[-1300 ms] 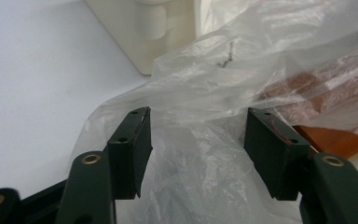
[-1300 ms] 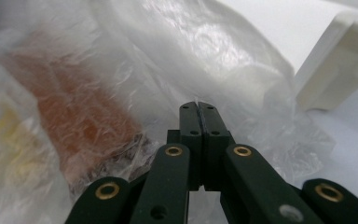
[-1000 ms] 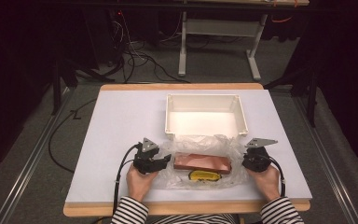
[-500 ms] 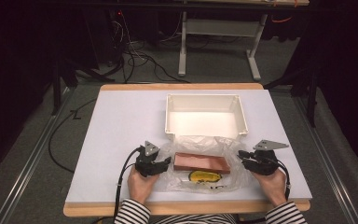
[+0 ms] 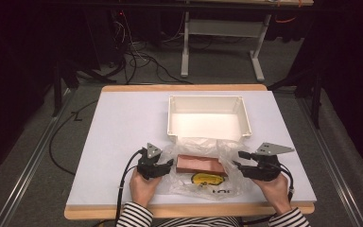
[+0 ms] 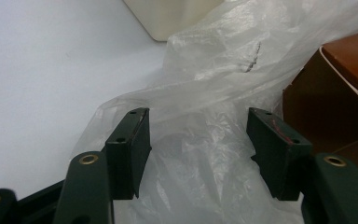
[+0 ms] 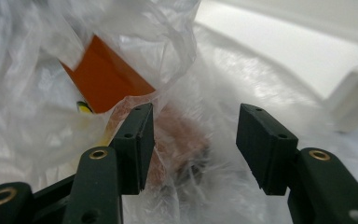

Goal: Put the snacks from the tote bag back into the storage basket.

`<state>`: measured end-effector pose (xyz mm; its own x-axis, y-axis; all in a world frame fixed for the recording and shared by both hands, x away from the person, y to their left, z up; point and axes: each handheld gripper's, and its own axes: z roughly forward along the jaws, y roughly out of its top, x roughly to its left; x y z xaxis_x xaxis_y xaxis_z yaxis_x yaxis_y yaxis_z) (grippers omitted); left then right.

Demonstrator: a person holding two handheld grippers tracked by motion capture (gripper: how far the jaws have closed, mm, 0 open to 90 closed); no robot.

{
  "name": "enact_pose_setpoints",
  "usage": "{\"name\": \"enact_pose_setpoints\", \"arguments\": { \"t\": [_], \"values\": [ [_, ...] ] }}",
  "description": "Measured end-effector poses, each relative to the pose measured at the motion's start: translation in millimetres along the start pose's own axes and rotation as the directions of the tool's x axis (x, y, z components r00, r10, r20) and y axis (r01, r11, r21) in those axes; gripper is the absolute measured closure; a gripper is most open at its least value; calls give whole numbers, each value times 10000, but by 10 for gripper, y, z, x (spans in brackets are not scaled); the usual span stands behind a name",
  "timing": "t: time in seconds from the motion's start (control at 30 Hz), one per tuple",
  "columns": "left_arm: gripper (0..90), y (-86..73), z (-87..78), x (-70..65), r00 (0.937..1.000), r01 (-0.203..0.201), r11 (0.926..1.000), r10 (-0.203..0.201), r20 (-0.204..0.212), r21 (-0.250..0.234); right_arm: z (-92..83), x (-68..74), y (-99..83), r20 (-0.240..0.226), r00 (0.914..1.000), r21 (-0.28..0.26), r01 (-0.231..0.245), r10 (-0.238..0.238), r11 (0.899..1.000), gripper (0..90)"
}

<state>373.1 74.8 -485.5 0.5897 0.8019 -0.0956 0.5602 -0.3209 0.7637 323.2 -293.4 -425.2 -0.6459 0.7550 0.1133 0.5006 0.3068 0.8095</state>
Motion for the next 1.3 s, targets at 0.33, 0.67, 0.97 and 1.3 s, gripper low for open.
{"name": "enact_pose_setpoints", "arguments": {
  "t": [0.33,0.67,0.97,1.3],
  "values": [
    [399,-2,-1,-3,10000,7,10000,-7,-69,-16,180,-40,-41,-351,9994,368,-48,61,9993,770],
    [399,-2,0,-8,9999,-29,10000,29,-105,-6,37,-134,-117,261,9991,602,324,-340,9977,900],
    [459,-3,9,-68,9981,-572,9983,573,-225,61,25,-310,-323,647,9975,1268,196,-280,9917,900],
    [475,-3,10,-82,9972,-714,9974,716,-220,92,172,-425,-423,1135,9935,1643,-221,33,9862,880]
  ]
}}
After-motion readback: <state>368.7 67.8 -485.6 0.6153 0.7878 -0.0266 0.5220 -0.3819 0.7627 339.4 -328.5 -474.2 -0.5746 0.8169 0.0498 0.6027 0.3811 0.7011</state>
